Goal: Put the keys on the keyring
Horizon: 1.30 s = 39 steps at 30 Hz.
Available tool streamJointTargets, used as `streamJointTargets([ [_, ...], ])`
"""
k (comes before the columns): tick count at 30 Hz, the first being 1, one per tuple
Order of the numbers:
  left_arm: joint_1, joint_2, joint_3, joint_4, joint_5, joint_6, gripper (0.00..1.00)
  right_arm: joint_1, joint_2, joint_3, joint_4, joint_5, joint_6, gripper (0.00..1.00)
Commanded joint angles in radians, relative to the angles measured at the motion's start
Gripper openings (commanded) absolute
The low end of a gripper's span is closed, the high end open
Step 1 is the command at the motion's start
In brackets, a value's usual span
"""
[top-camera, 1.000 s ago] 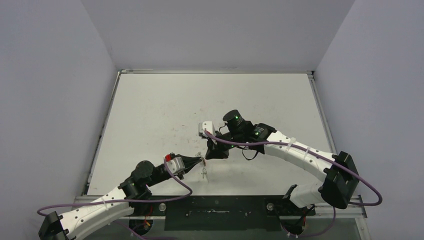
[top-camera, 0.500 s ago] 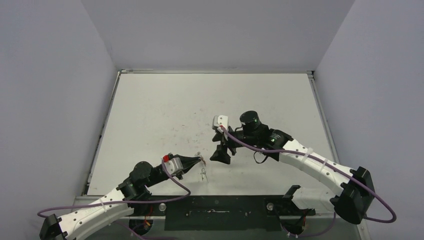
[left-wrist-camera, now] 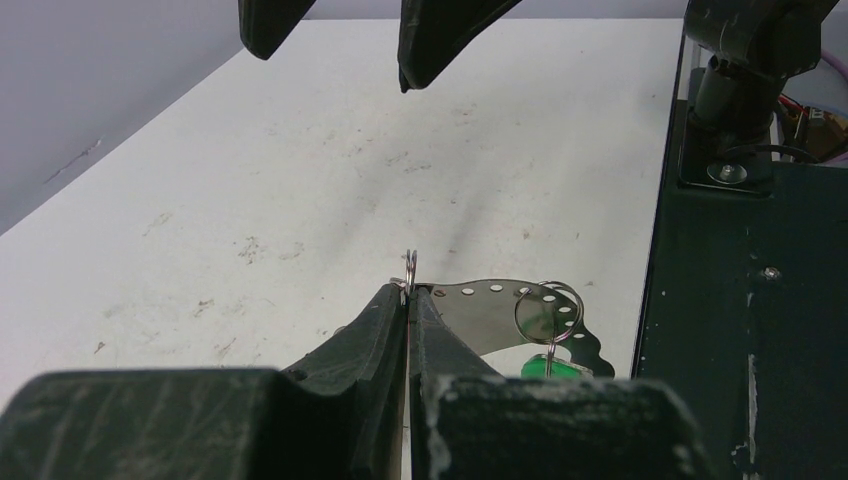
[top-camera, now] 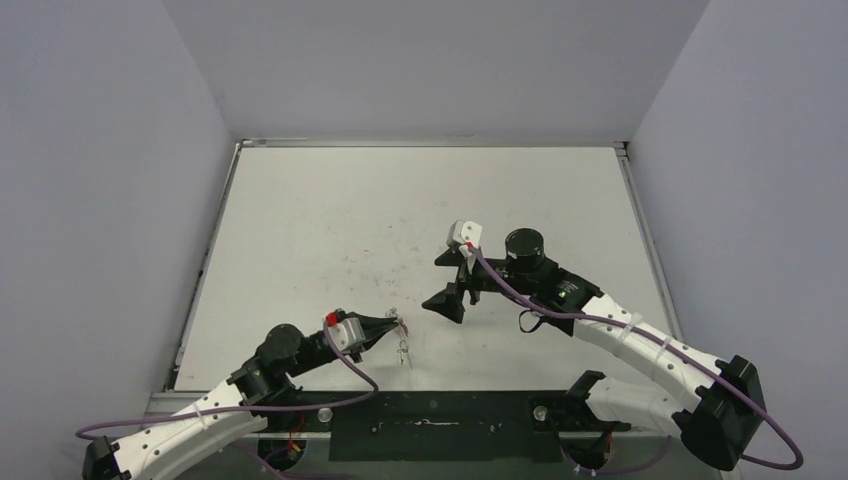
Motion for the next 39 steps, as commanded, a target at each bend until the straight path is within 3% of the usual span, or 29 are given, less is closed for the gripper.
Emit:
streamJointTargets([
  [1, 0.001, -0.004, 0.081, -0.012, -0.015, 0.013, 0.0, -0.012, -0.047, -0.043, 0.143, 0.013, 0.042, 1.0],
  [8, 0.001, 0.047, 0.163, -0.164, -0.09, 0.017, 0.0, -0.014, -0.073, -0.116, 0.222, 0.049, 0.074, 1.0],
  [21, 0.0, 0.27, 0.33, -0.306, -0.174, -0.009, 0.0, -0.016, -0.163, -0.146, 0.161, 0.193, 0.058, 1.0],
  [33, 0.001, 0.495, 0.314, -0.059, -0.258, -0.062, 0.0, -0.017, -0.22, -0.181, 0.113, 0.224, 0.031, 1.0],
  [39, 0.003, 0.613, 0.357, -0.019, -0.281, -0.074, 0.0, -0.017, -0.239, -0.176, 0.083, 0.234, 0.013, 1.0],
])
